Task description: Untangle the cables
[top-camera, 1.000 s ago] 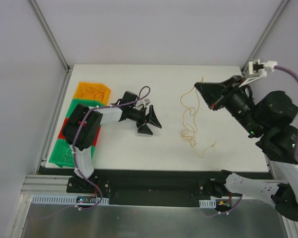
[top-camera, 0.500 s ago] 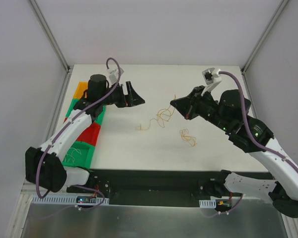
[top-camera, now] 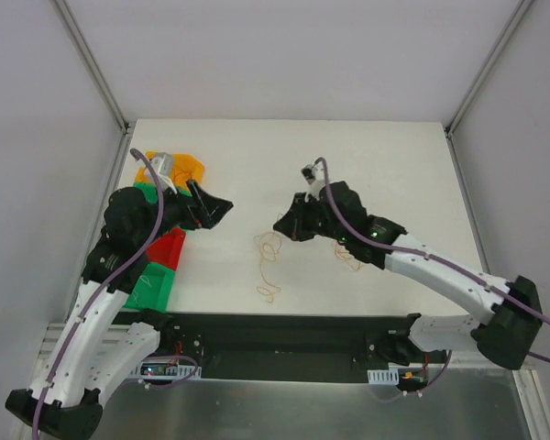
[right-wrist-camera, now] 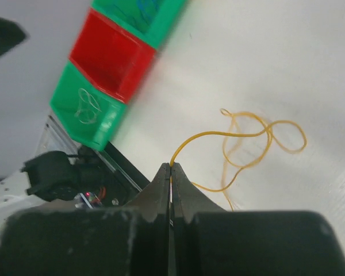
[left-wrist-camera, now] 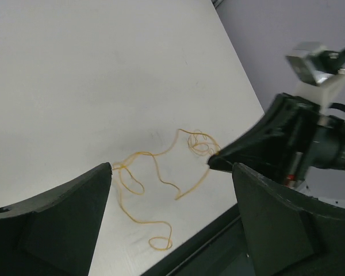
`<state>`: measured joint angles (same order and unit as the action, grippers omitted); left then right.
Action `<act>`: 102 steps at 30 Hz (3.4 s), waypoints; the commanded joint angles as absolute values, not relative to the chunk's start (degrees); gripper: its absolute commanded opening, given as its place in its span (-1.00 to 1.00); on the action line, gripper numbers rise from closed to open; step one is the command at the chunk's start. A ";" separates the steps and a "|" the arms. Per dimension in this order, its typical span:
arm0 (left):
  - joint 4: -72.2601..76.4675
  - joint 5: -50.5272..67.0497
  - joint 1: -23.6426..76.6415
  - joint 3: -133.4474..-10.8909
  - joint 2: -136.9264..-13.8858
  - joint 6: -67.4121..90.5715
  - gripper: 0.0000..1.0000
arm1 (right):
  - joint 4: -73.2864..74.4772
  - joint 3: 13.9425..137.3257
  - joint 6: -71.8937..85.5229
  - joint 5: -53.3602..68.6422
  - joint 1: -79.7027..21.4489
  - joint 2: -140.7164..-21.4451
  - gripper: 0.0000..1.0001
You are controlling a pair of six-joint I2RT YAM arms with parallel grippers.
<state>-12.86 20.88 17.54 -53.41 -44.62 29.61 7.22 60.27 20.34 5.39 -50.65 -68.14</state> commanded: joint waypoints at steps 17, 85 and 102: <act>-26.10 12.96 39.78 -39.37 -50.08 33.40 0.75 | 13.27 45.99 6.33 -9.48 -52.92 -63.66 0.41; -42.02 -1.83 -3.95 -58.80 -56.52 23.55 -1.00 | -5.01 11.78 2.37 -14.15 -41.31 -27.16 0.66; -39.03 -5.89 -17.84 -46.68 -58.71 40.51 -1.00 | -5.45 12.13 2.28 -13.89 -41.22 -28.48 0.66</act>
<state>-40.84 -3.73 -15.97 -49.91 -57.54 33.69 -2.39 11.33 2.50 -13.08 -41.54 -28.40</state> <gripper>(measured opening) 0.010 0.828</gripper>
